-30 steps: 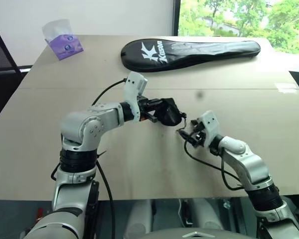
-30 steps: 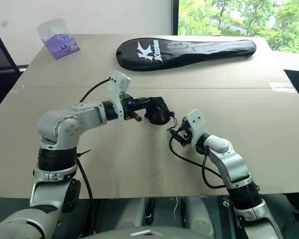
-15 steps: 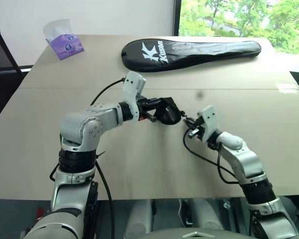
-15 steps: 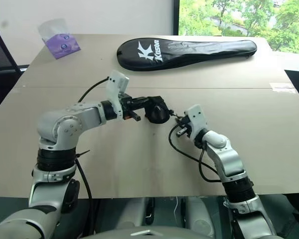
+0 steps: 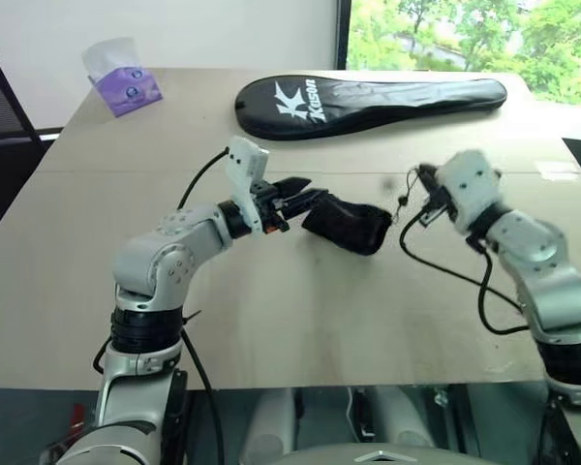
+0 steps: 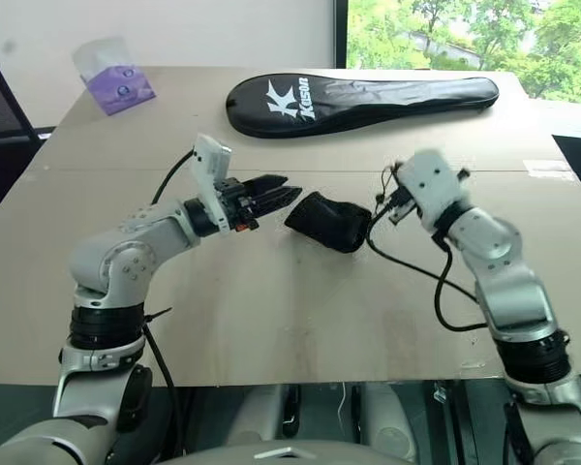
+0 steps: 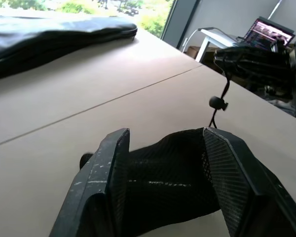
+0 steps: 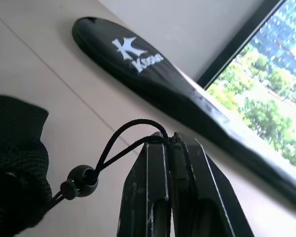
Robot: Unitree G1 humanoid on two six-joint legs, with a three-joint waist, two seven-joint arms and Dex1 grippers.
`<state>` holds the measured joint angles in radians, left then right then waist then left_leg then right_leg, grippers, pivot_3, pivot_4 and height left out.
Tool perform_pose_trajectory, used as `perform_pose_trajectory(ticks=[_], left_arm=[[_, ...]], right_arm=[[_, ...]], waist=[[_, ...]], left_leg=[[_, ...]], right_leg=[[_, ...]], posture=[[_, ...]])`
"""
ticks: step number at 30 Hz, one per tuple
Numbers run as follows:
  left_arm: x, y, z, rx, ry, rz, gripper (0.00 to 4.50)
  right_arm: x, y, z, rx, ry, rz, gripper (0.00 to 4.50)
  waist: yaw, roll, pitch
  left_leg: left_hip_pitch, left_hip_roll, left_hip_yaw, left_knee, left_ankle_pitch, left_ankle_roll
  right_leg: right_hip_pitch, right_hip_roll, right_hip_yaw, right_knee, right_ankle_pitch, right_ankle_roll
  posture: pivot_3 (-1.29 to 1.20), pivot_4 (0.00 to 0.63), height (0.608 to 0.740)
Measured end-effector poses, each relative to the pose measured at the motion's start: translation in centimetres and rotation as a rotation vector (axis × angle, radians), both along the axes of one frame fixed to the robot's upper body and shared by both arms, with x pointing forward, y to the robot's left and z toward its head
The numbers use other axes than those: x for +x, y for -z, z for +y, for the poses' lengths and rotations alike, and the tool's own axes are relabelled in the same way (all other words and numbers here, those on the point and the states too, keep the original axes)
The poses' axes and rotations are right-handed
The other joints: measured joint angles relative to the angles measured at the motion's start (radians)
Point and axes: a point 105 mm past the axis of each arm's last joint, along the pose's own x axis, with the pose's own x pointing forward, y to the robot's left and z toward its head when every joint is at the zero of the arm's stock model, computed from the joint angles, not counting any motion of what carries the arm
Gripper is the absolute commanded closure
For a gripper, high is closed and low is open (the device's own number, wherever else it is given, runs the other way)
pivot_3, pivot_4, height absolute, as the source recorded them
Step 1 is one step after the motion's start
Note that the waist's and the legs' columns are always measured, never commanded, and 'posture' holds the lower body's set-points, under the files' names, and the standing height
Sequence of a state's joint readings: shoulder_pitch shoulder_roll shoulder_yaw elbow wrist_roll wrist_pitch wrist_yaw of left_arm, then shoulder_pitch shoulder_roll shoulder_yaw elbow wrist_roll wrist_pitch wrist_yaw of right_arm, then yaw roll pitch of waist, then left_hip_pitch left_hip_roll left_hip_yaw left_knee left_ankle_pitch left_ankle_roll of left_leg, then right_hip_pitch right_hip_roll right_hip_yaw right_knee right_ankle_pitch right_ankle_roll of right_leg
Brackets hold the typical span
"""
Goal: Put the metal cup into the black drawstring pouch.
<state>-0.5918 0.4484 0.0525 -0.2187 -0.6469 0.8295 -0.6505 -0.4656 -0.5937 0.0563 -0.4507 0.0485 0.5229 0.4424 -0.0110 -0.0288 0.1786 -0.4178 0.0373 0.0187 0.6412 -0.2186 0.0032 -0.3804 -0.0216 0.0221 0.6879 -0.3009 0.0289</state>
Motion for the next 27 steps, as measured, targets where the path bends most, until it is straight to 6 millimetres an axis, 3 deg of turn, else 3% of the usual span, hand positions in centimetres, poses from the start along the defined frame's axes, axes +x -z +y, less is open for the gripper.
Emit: perform_pose_trajectory(ticks=[9, 17, 20, 23, 26, 27], left_arm=[[0.6, -2.3, -4.5, 0.016, 0.125, -0.151, 2.09], [0.6, -2.8, -8.4, -0.023, 0.280, -0.162, 2.09], [0.6, -2.7, -8.9, -0.037, 0.307, -0.143, 1.34], [0.8, -2.9, -9.1, -0.041, 0.314, -0.146, 0.02], [1.0, -2.8, -9.2, -0.041, 0.313, -0.149, 0.16], [1.0, -2.7, -9.3, -0.040, 0.315, -0.150, 0.60]], right_arm=[[-1.7, -3.6, 1.5, -0.079, -0.072, -0.072, 4.50], [-2.5, -4.2, 2.5, -0.108, -0.113, -0.080, 4.50], [-2.6, -4.3, 2.6, -0.109, -0.118, -0.074, 4.50], [-2.7, -4.5, 2.7, -0.110, -0.122, -0.078, 4.50], [-2.9, -4.6, 2.8, -0.111, -0.124, -0.081, 4.50], [-3.0, -4.7, 2.9, -0.111, -0.125, -0.082, 4.50]], waist=[[0.000, 0.000, 0.000], [-0.002, 0.000, 0.000], [-0.003, 0.000, 0.000], [-0.002, 0.000, 0.000], [-0.001, 0.000, 0.000], [-0.001, 0.000, 0.000]], left_leg=[[-0.001, 0.000, 0.000, 0.001, -0.001, 0.002], [-0.001, 0.000, 0.000, 0.001, -0.001, 0.002], [-0.001, 0.000, 0.000, 0.001, -0.001, 0.002], [-0.001, 0.000, 0.000, 0.001, -0.001, 0.002], [-0.001, 0.000, 0.000, 0.001, -0.001, 0.002], [-0.001, 0.000, 0.000, 0.001, -0.001, 0.002]], right_leg=[[0.000, 0.000, 0.000, 0.000, 0.000, 0.000], [0.000, 0.001, 0.000, -0.001, 0.000, 0.000], [0.000, 0.001, 0.000, 0.000, 0.000, 0.000], [0.000, 0.001, 0.000, 0.000, 0.000, 0.000], [0.000, 0.001, 0.000, 0.000, 0.000, 0.000], [0.000, 0.001, 0.000, 0.000, 0.000, 0.000]], posture=[[0.00, 0.150, 0.740], [0.00, 0.150, 0.740], [0.00, 0.150, 0.740], [0.00, 0.150, 0.740], [0.00, 0.150, 0.740], [0.00, 0.150, 0.740]])
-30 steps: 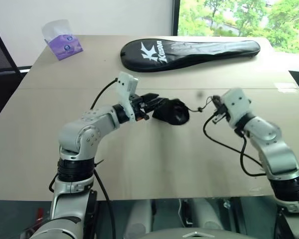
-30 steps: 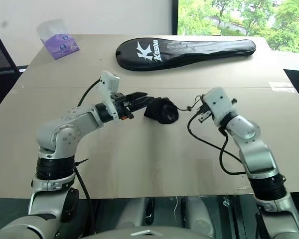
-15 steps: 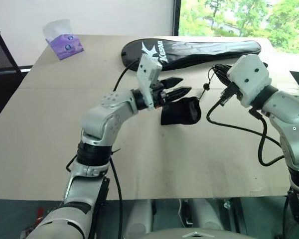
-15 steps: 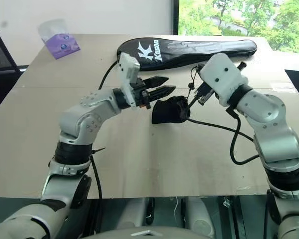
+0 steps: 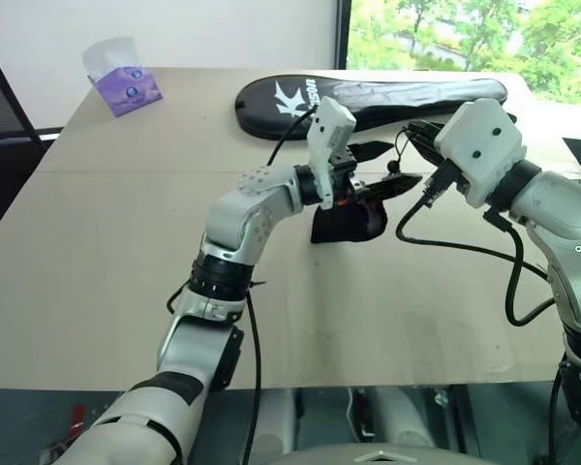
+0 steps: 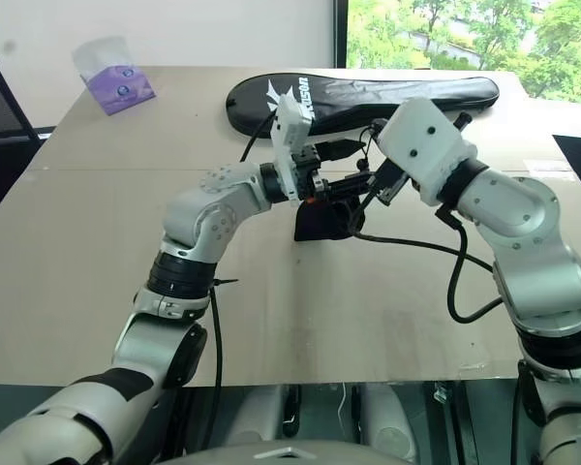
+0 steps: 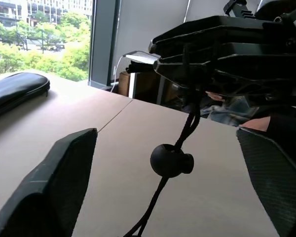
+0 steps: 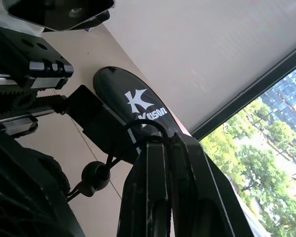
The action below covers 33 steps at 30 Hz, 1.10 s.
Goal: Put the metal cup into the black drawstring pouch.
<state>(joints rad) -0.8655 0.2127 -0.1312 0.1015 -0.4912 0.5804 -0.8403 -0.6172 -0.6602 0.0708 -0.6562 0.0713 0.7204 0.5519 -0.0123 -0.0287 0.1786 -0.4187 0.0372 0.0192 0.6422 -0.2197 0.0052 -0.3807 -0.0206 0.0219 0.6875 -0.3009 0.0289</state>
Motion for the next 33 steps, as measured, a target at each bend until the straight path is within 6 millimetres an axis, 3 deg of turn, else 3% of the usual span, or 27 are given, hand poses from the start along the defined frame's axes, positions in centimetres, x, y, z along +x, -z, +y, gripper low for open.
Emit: perform_pose_trajectory(ticks=[1, 5, 6, 7, 9, 15, 17, 20, 22, 25, 33], left_arm=[[-0.1, 0.0, -0.1, -0.001, 0.006, -0.001, 0.84], [-0.2, 0.0, -0.5, -0.008, 0.016, -0.004, 2.85], [-0.1, 0.1, -0.5, -0.006, 0.013, -0.005, 3.10], [0.0, 0.2, -0.5, -0.005, 0.010, -0.004, 3.85], [0.1, 0.3, -0.5, -0.003, 0.007, 0.000, 4.33], [0.2, 1.6, -0.4, 0.061, -0.009, -0.005, 4.33], [0.4, 3.1, -0.1, 0.105, -0.031, 0.007, 4.33], [0.9, 6.4, 1.3, 0.189, -0.089, 0.065, 4.33], [1.0, 7.3, 1.7, 0.217, -0.109, 0.072, 4.33], [1.1, 8.1, 1.8, 0.256, -0.130, 0.064, 4.33], [2.6, 8.8, 2.6, 0.310, -0.240, -0.021, 4.33]], right_arm=[[0.0, 0.0, 0.0, 0.000, 0.000, 0.001, 4.50], [0.1, 0.1, -0.1, 0.002, 0.007, 0.013, 4.50], [0.1, 0.1, -0.1, 0.002, 0.007, 0.014, 4.50], [0.1, 0.1, -0.1, 0.003, 0.007, 0.015, 4.50], [0.1, 0.1, -0.1, 0.003, 0.006, 0.016, 4.50], [0.5, -0.2, -0.6, 0.051, 0.045, 0.019, 4.50], [1.5, -1.0, -2.3, 0.129, 0.127, 0.009, 4.50], [3.3, -0.9, -7.1, 0.229, 0.338, 0.020, 4.50], [4.2, 0.5, -10.0, 0.272, 0.450, 0.069, 4.50], [4.9, 3.9, -11.8, 0.271, 0.521, 0.172, 4.50], [4.8, 6.5, -12.0, 0.291, 0.498, 0.225, 4.50]], waist=[[0.000, 0.000, 0.000], [0.000, 0.000, 0.000], [0.000, 0.000, 0.000], [-0.001, 0.000, 0.000], [0.000, 0.000, 0.000], [-0.001, 0.000, 0.000], [0.000, 0.000, 0.000], [0.002, 0.000, 0.000], [0.005, 0.000, 0.000], [0.002, 0.002, -0.001], [-0.002, 0.004, -0.001]], left_leg=[[0.000, 0.000, 0.000, 0.000, 0.000, 0.000], [0.000, 0.000, 0.000, 0.000, 0.000, 0.000], [0.000, 0.000, 0.000, 0.000, 0.000, 0.000], [0.000, 0.000, 0.000, 0.000, 0.000, 0.000], [0.000, 0.000, 0.000, 0.000, 0.000, 0.000], [0.000, 0.000, 0.000, 0.000, 0.001, -0.001], [0.000, 0.000, 0.000, 0.000, 0.001, -0.001], [0.000, 0.000, 0.000, 0.000, 0.001, -0.001], [0.000, 0.000, 0.000, 0.000, 0.001, -0.001], [0.000, 0.000, 0.001, 0.000, 0.000, 0.000], [0.001, 0.000, 0.001, 0.000, -0.001, 0.002]], right_leg=[[0.000, 0.000, 0.000, 0.000, 0.000, 0.000], [0.000, 0.000, 0.000, 0.000, 0.000, 0.000], [0.000, 0.000, 0.000, 0.000, 0.000, 0.000], [0.000, 0.000, 0.000, 0.000, 0.000, 0.000], [0.000, 0.000, 0.000, 0.000, 0.000, 0.000], [0.000, 0.000, 0.000, 0.000, 0.000, 0.000], [0.000, 0.000, 0.000, 0.000, 0.000, 0.000], [0.000, 0.000, 0.000, 0.000, 0.000, 0.000], [0.000, -0.001, 0.000, 0.000, 0.000, 0.000], [0.000, 0.000, 0.001, 0.000, 0.000, 0.000], [0.000, 0.001, 0.003, 0.001, 0.000, 0.000]], posture=[[0.00, 0.150, 0.740], [0.00, 0.150, 0.740], [0.00, 0.150, 0.740], [0.00, 0.150, 0.740], [0.00, 0.150, 0.740], [0.00, 0.150, 0.740], [0.00, 0.150, 0.740], [0.00, 0.150, 0.740], [0.00, 0.150, 0.740], [0.00, 0.150, 0.740], [0.00, 0.150, 0.740]])
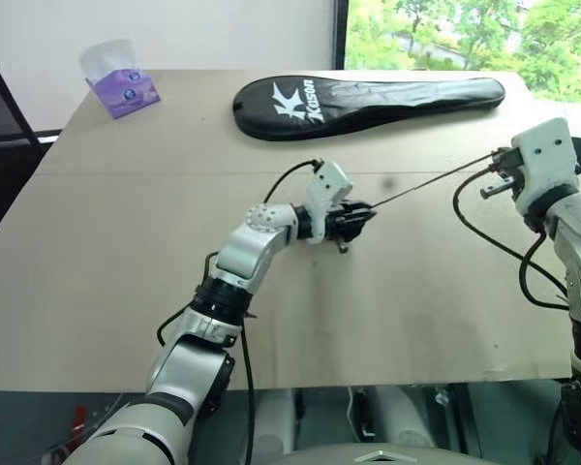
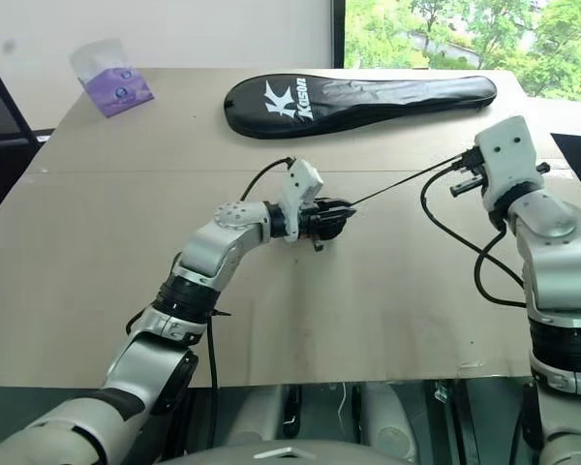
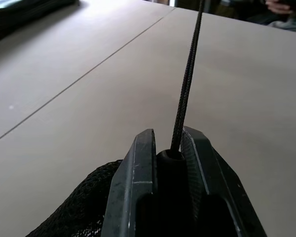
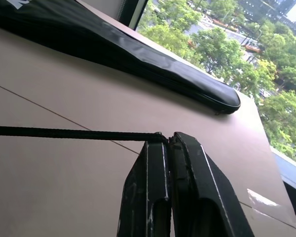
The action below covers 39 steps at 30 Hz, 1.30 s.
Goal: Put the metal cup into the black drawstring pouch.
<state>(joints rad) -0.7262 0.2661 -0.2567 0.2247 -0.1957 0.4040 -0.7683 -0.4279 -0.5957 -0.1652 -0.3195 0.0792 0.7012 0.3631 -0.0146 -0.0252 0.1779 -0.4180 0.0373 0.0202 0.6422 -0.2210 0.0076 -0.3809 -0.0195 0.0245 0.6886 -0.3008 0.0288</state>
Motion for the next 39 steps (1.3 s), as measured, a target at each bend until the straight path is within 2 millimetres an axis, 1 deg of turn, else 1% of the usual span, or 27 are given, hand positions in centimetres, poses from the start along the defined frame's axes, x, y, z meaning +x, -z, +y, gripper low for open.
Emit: perform_pose_trajectory(ticks=[1, 2, 3, 4, 6, 7, 8, 10, 11, 12, 13, 14, 16, 17, 19, 21, 24, 26, 28, 29, 30, 31, 33, 36, 39], left_arm=[[0.1, 0.0, 0.0, 0.004, -0.003, -0.009, 3.53], [0.2, 0.0, 0.1, 0.005, -0.004, -0.012, 3.24], [0.2, 0.0, -0.1, -0.002, -0.003, -0.005, 2.99], [0.2, -0.1, -0.4, -0.017, 0.003, 0.006, 2.53], [0.0, -0.3, -0.5, -0.044, 0.012, 0.023, 1.80], [0.0, -0.5, -0.5, -0.062, 0.014, 0.029, 1.10], [-0.2, -0.9, -0.4, -0.090, 0.015, 0.036, 0.81], [-0.5, -1.5, 0.0, -0.129, 0.020, 0.046, 0.74], [-0.9, -2.0, 0.5, -0.157, 0.021, 0.049, 0.74], [-1.1, -2.5, 1.4, -0.177, 0.007, 0.047, 0.74], [-1.3, -3.2, 2.9, -0.205, -0.029, 0.047, 0.74], [-1.3, -3.3, 3.1, -0.206, -0.034, 0.046, 0.74], [-1.6, -4.0, 4.7, -0.225, -0.100, 0.020, 0.74], [-1.9, -4.2, 5.9, -0.255, -0.155, 0.000, 0.74], [-2.0, -3.9, 7.4, -0.284, -0.226, -0.014, 0.74], [-2.7, -3.0, 9.5, -0.313, -0.329, -0.021, 0.74], [-4.0, -0.9, 12.5, -0.319, -0.461, 0.010, 0.74], [-4.8, -0.2, 13.8, -0.313, -0.517, 0.008, 0.74], [-6.0, 1.0, 15.5, -0.300, -0.590, 0.006, 0.74], [-6.3, 1.5, 16.1, -0.297, -0.617, 0.015, 0.74], [-6.5, 1.8, 16.4, -0.295, -0.630, 0.021, 0.74], [-7.3, 2.5, 17.5, -0.300, -0.678, 0.032, 0.74], [-8.1, 3.5, 19.0, -0.310, -0.754, 0.052, 0.74], [-9.0, 3.8, 20.7, -0.309, -0.864, 0.039, 0.74], [-9.7, 3.5, 21.3, -0.314, -0.898, 0.020, 0.74]], right_arm=[[0.0, 0.4, 0.1, 0.012, -0.006, 0.004, 4.50], [0.0, 0.8, 0.1, 0.021, -0.008, 0.012, 4.50], [-0.2, 1.1, 0.1, 0.031, -0.020, 0.021, 4.18], [-0.6, 1.9, 0.2, 0.047, -0.048, 0.043, 3.81], [-1.5, 4.4, 0.8, 0.103, -0.113, 0.128, 3.23], [-2.2, 6.2, 1.4, 0.148, -0.150, 0.191, 2.52], [-2.9, 7.2, 1.7, 0.174, -0.180, 0.227, 2.19], [-4.1, 7.7, 2.2, 0.187, -0.219, 0.244, 1.28], [-5.2, 7.7, 2.6, 0.193, -0.252, 0.245, 0.89], [-6.3, 7.8, 3.2, 0.195, -0.289, 0.250, 0.37], [-7.6, 7.7, 4.0, 0.193, -0.329, 0.244, 0.06], [-7.7, 7.8, 4.0, 0.193, -0.331, 0.245, 0.06], [-8.8, 7.6, 4.7, 0.207, -0.350, 0.216, 0.06], [-9.6, 7.7, 5.1, 0.213, -0.357, 0.199, 0.06], [-10.0, 7.6, 5.2, 0.211, -0.353, 0.175, 0.06], [-10.2, 7.3, 5.2, 0.217, -0.330, 0.122, 0.06], [-10.1, 7.1, 4.9, 0.228, -0.282, 0.075, 0.06], [-10.1, 7.2, 4.6, 0.252, -0.258, 0.063, 0.06], [-10.2, 8.2, 4.0, 0.258, -0.222, 0.086, 0.06], [-10.3, 8.6, 3.7, 0.256, -0.208, 0.100, 0.06], [-10.4, 8.9, 3.6, 0.253, -0.203, 0.107, 0.06], [-10.5, 9.2, 3.3, 0.238, -0.184, 0.106, 0.06], [-10.6, 9.4, 2.6, 0.215, -0.139, 0.095, 0.06], [-10.7, 9.6, 1.5, 0.181, -0.066, 0.071, 0.06], [-10.8, 9.6, 1.3, 0.175, -0.060, 0.068, 0.06]], waist=[[0.001, 0.000, 0.000], [0.001, 0.000, 0.000], [0.001, 0.000, 0.000], [0.002, 0.000, 0.000], [0.004, 0.000, 0.000], [0.003, 0.000, 0.000], [0.001, 0.002, 0.001], [-0.003, 0.003, 0.001], [-0.004, 0.003, 0.001], [-0.005, 0.003, 0.001], [-0.006, 0.003, 0.001], [-0.006, 0.003, 0.001], [-0.002, 0.003, 0.001], [-0.001, 0.003, 0.000], [0.000, 0.003, 0.000], [-0.003, 0.003, 0.000], [0.001, 0.003, 0.000], [0.003, 0.003, 0.000], [0.004, 0.002, 0.000], [0.005, 0.002, 0.000], [0.005, 0.002, 0.000], [0.004, 0.002, 0.000], [0.002, 0.002, -0.001], [0.003, 0.001, -0.001], [0.004, 0.001, -0.002]], left_leg=[[0.000, 0.000, 0.000, 0.000, 0.000, 0.000], [0.000, 0.000, 0.001, 0.000, 0.000, 0.000], [0.000, 0.000, 0.001, 0.001, 0.000, 0.000], [0.000, 0.000, 0.000, 0.001, 0.000, 0.000], [-0.001, 0.000, -0.001, 0.001, 0.000, 0.000], [-0.001, 0.000, -0.001, 0.001, 0.000, 0.000], [-0.001, 0.000, 0.000, 0.001, 0.000, 0.000], [0.000, 0.000, 0.000, 0.001, 0.000, 0.000], [0.000, 0.001, 0.000, 0.000, 0.000, 0.000], [0.000, 0.001, -0.001, 0.000, 0.000, -0.001], [0.001, 0.002, -0.001, 0.000, 0.000, -0.001], [0.001, 0.001, -0.001, 0.000, 0.000, -0.001], [0.002, 0.001, 0.000, 0.001, 0.000, 0.000], [0.002, 0.001, 0.000, 0.001, 0.000, 0.000], [0.002, 0.001, 0.000, 0.003, 0.000, 0.000], [0.002, 0.001, 0.000, 0.004, 0.000, 0.000], [0.003, 0.001, -0.001, 0.004, 0.000, 0.000], [0.003, 0.001, -0.001, 0.004, 0.000, 0.000], [0.003, 0.001, 0.000, 0.005, -0.001, 0.001], [0.002, 0.001, 0.000, 0.005, -0.001, 0.001], [0.002, 0.001, 0.000, 0.005, -0.001, 0.001], [0.003, 0.001, 0.000, 0.005, -0.001, 0.001], [0.003, 0.002, 0.000, 0.005, -0.001, 0.001], [0.003, 0.002, -0.001, 0.005, -0.001, 0.001], [0.003, 0.001, 0.000, 0.005, -0.001, 0.001]], right_leg=[[0.000, 0.000, 0.000, 0.000, 0.000, 0.000], [0.000, 0.000, 0.000, 0.000, 0.000, 0.000], [0.000, 0.000, -0.001, 0.000, 0.000, 0.000], [0.001, 0.000, -0.001, 0.000, 0.000, 0.000], [0.001, 0.000, -0.002, 0.000, 0.000, 0.000], [0.000, 0.000, -0.001, 0.000, 0.000, 0.000], [0.000, 0.000, -0.001, 0.000, 0.000, 0.000], [0.000, 0.000, -0.001, 0.000, 0.000, 0.000], [0.000, 0.000, -0.001, 0.000, 0.000, 0.000], [0.000, 0.001, 0.000, 0.000, 0.000, 0.000], [0.000, 0.001, 0.000, 0.000, 0.000, 0.000], [0.001, 0.001, 0.000, 0.001, 0.000, 0.000], [0.001, 0.000, 0.001, 0.002, 0.000, 0.000], [0.002, 0.000, 0.001, 0.002, 0.000, 0.000], [0.002, 0.000, 0.001, 0.002, 0.000, 0.001], [0.002, 0.000, 0.002, 0.004, 0.000, 0.000], [0.001, 0.000, 0.001, 0.006, 0.000, 0.000], [0.002, 0.000, 0.001, 0.006, 0.000, 0.000], [0.002, -0.001, 0.001, 0.005, 0.000, 0.000], [0.002, -0.001, 0.001, 0.005, 0.000, 0.000], [0.002, -0.001, 0.001, 0.005, 0.000, 0.000], [0.002, -0.001, 0.001, 0.005, 0.000, 0.000], [0.002, -0.003, 0.001, 0.005, 0.000, 0.000], [0.002, -0.004, 0.001, 0.006, 0.000, 0.000], [0.002, -0.004, 0.001, 0.005, 0.000, 0.000]], posture=[[0.00, 0.150, 0.740], [0.00, 0.150, 0.740], [0.00, 0.150, 0.740], [0.00, 0.150, 0.740], [0.00, 0.150, 0.740], [0.00, 0.150, 0.740], [0.00, 0.150, 0.740], [0.00, 0.150, 0.740], [0.00, 0.150, 0.740], [0.00, 0.150, 0.740], [0.00, 0.150, 0.740], [0.00, 0.150, 0.740], [0.00, 0.150, 0.740], [0.00, 0.150, 0.740], [0.00, 0.150, 0.740], [0.00, 0.150, 0.740], [0.00, 0.150, 0.740], [0.00, 0.150, 0.740], [0.00, 0.150, 0.740], [0.00, 0.150, 0.740], [0.00, 0.150, 0.740], [0.00, 0.150, 0.740], [0.00, 0.150, 0.740], [0.00, 0.150, 0.740], [0.00, 0.150, 0.740]])
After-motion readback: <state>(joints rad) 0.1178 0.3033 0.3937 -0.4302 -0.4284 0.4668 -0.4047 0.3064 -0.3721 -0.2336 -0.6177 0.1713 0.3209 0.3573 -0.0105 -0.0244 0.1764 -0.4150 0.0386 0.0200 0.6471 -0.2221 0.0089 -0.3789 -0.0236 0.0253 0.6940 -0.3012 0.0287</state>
